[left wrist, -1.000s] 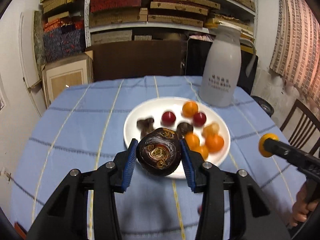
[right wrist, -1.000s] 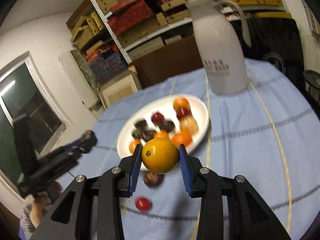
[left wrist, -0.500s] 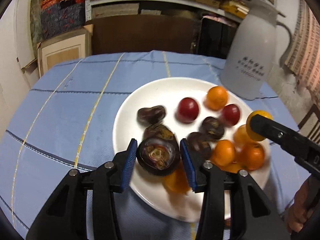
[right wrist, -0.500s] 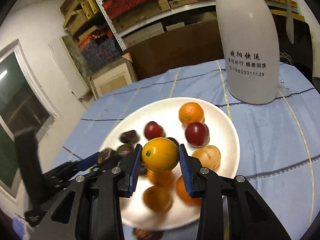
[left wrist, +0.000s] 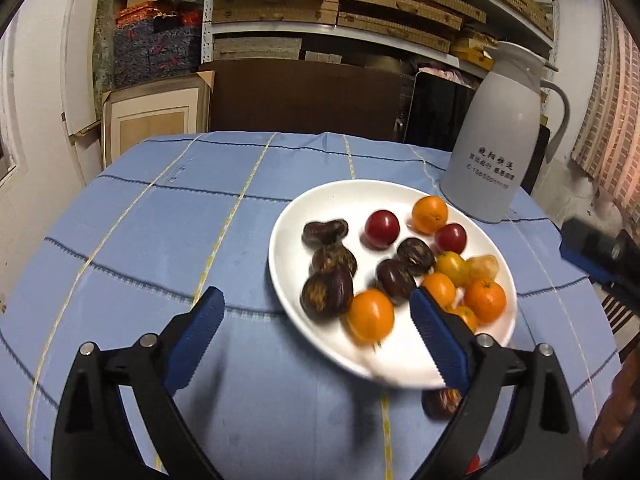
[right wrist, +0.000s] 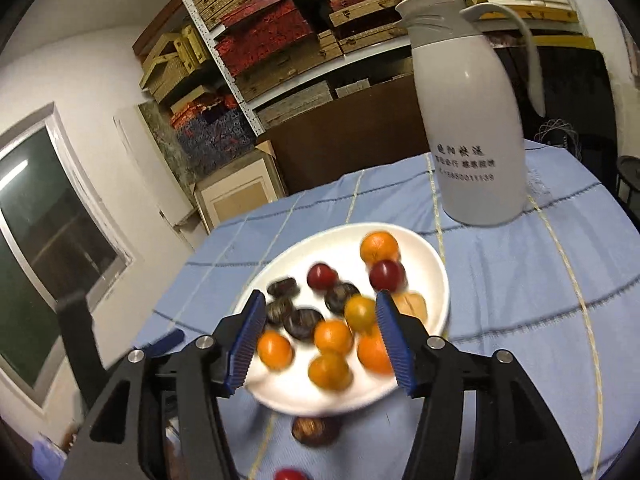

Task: Organize fruits
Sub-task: 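Carry both fruits onto the white plate and open both tools, then grasp the red tomato with the left tool while the right tool grasps the last dark brown fruit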

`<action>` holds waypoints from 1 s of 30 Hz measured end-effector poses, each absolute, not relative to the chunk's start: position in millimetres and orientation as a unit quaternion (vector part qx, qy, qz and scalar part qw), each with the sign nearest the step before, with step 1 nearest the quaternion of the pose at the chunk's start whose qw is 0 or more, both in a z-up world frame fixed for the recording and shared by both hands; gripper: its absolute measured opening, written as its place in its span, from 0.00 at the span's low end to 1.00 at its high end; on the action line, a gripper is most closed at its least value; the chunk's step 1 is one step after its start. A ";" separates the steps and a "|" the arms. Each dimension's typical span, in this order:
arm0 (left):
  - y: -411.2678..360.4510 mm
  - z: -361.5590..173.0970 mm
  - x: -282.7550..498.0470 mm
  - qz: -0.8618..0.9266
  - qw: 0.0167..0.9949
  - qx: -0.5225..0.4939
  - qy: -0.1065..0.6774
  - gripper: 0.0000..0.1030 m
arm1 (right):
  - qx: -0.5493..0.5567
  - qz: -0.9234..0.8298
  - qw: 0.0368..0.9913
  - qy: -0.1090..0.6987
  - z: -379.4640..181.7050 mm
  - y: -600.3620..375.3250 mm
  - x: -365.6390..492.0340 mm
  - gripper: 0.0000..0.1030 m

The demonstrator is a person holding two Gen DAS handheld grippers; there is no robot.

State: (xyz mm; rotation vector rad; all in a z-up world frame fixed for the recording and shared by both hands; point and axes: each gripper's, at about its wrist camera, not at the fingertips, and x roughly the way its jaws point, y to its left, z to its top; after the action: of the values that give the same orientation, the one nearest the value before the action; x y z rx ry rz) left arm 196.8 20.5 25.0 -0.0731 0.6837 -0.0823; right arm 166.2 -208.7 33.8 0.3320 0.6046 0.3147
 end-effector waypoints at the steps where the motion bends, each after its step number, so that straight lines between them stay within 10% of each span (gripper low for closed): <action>1: 19.9 23.9 188.2 -0.040 0.941 -0.035 0.333 0.90 | 0.160 0.152 0.928 0.300 27.2 -208.7 160.7 0.57; 26: -57.5 -16.1 106.5 -0.130 0.919 0.087 0.361 0.93 | 0.263 0.109 0.889 0.358 -23.8 -271.1 126.9 0.70; 30: -64.2 -21.5 107.4 -0.153 0.910 0.092 0.374 0.70 | 0.262 0.109 0.889 0.359 -23.4 -270.6 126.6 0.71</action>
State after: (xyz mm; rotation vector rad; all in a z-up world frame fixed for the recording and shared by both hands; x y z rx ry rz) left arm 107.4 -64.2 -21.5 0.1898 0.7713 -0.3145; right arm 126.6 -270.6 -23.4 0.5443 0.7454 0.2259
